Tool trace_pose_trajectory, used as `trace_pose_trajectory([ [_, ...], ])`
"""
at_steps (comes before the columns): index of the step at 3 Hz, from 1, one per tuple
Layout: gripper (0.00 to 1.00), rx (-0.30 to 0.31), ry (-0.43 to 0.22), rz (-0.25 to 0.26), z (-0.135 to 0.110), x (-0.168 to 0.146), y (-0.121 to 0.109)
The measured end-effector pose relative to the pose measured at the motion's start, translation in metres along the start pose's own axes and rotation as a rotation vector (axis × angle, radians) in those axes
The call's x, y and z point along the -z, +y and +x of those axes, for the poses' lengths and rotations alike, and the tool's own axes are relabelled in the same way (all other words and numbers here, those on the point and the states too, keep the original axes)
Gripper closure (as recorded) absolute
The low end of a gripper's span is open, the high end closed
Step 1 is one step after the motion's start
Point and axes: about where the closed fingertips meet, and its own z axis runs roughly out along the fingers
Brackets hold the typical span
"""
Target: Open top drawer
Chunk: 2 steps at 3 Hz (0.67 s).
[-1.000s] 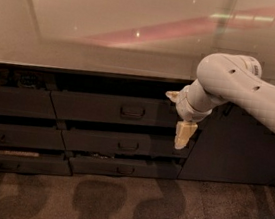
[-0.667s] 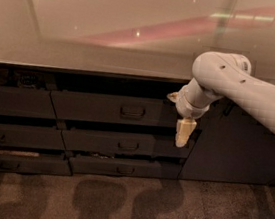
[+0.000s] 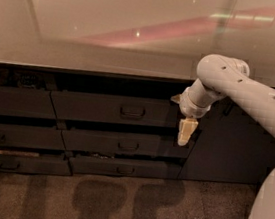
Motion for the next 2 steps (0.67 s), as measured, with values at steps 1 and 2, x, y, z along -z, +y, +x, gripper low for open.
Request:
trace_pose_trajectory([
  [1, 0.00, -0.057, 0.054, -0.044, 0.0210, -0.0149, -0.0033],
  [2, 0.00, -0.057, 0.054, -0.044, 0.0210, -0.0149, -0.0032],
])
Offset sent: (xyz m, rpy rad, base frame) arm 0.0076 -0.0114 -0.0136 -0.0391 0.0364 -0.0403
